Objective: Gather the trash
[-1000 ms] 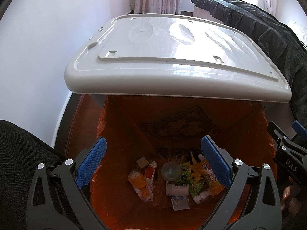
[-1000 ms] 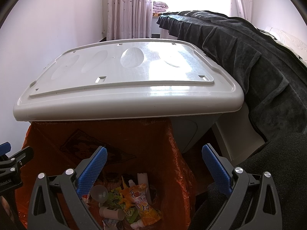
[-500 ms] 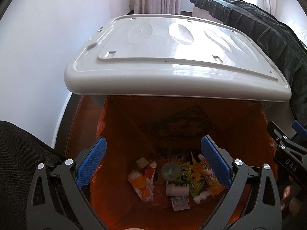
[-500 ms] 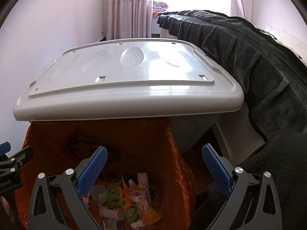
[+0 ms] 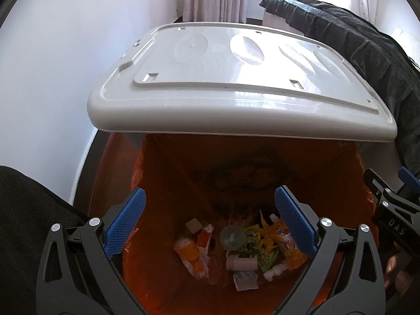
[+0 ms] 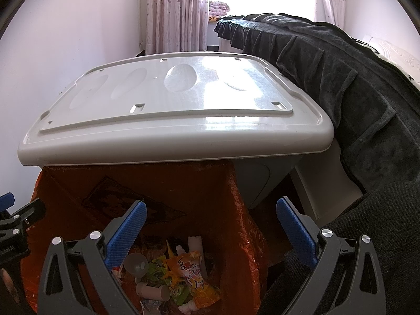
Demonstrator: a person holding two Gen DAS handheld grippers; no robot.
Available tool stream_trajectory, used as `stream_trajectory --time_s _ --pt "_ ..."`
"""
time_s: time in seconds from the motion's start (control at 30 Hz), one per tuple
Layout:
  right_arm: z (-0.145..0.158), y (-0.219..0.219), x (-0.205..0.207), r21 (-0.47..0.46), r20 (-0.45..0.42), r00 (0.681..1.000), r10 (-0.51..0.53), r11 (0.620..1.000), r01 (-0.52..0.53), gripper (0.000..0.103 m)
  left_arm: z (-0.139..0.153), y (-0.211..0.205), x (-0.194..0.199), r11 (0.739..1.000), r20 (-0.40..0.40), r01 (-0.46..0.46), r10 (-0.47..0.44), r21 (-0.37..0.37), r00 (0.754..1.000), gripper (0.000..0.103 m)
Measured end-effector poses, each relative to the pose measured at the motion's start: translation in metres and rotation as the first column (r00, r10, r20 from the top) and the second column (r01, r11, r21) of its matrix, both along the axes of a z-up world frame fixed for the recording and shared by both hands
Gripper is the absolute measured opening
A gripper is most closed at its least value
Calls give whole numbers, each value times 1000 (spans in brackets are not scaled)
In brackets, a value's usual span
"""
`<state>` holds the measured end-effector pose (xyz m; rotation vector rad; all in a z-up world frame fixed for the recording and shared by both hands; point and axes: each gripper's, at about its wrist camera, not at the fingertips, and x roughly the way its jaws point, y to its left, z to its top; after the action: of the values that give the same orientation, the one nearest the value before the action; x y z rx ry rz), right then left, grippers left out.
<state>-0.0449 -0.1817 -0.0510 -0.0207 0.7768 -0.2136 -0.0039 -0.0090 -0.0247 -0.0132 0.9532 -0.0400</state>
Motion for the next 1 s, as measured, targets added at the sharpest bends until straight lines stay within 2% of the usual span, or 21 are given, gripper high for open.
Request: stream_trajectory --time_s 0.4,0.67,0.8,1.0 --pt "0 0 0 1 -1 1000 0 1000 0 98 8 4 -4 1000 53 4 -5 17 999 96" --pt "0 0 0 0 -1 1000 1 1000 -1 98 7 1 -6 999 58 19 -21 39 998 96" --pt "0 0 -1 1 -2 1000 0 1000 0 98 9 1 -8 998 67 -15 11 66 998 96" --pt "0 -1 1 1 -2 1000 1 1000 -1 98 6 4 -5 999 45 -10 8 48 999 96"
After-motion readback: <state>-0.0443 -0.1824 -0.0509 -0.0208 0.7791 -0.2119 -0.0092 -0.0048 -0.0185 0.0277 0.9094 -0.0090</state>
